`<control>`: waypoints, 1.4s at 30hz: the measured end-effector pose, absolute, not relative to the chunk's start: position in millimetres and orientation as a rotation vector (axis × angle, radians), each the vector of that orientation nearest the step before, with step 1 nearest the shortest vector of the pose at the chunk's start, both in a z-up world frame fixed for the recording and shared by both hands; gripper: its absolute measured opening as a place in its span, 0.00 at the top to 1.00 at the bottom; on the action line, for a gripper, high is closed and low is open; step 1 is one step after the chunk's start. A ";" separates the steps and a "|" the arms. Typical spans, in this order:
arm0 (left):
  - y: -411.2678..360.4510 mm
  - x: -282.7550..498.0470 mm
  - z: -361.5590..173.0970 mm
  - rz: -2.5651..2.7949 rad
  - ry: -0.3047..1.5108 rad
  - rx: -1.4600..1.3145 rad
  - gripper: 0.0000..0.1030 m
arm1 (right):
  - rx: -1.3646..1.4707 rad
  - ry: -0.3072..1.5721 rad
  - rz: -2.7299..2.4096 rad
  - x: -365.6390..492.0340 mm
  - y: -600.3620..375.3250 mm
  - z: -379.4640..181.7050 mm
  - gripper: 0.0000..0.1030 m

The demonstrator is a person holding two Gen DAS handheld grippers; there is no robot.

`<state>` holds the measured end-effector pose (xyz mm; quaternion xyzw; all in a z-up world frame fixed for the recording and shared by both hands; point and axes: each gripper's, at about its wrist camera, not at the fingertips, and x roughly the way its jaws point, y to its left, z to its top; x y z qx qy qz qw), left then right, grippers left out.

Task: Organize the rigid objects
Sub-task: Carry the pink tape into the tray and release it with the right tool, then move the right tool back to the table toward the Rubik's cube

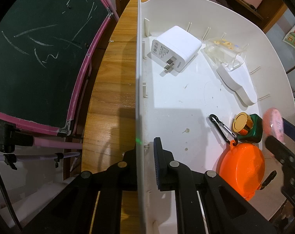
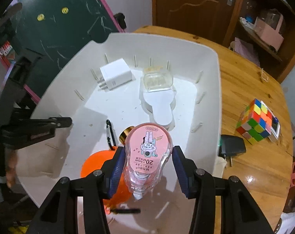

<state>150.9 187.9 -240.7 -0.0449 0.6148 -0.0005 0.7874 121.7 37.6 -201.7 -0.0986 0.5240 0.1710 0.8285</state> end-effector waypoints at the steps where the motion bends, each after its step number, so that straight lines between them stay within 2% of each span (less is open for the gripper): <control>1: 188.0 151.0 -240.6 -0.001 1.325 -0.096 0.89 | -0.225 1.106 0.362 123.4 40.3 -202.4 0.51; 7: 187.8 150.6 -240.8 -0.001 1.325 -0.096 0.89 | -0.350 1.114 0.345 131.5 61.7 -211.0 0.48; 13: 186.9 150.7 -241.1 -0.001 1.325 -0.096 0.89 | -0.346 1.111 0.377 128.5 65.1 -207.3 0.44; 16: 186.9 151.0 -241.0 -0.001 1.326 -0.095 0.89 | -0.327 1.077 0.396 121.3 63.7 -196.1 0.40; 24: 186.7 151.0 -240.9 -0.001 1.326 -0.092 0.89 | -0.243 0.997 0.420 111.9 52.0 -158.9 0.40; 28: 186.1 150.9 -240.7 -0.001 1.326 -0.090 0.88 | -0.204 0.953 0.405 111.2 38.2 -141.7 0.35; 42: 186.0 150.9 -241.3 0.001 1.331 -0.087 0.88 | -0.162 0.872 0.235 125.0 -32.4 -101.8 0.34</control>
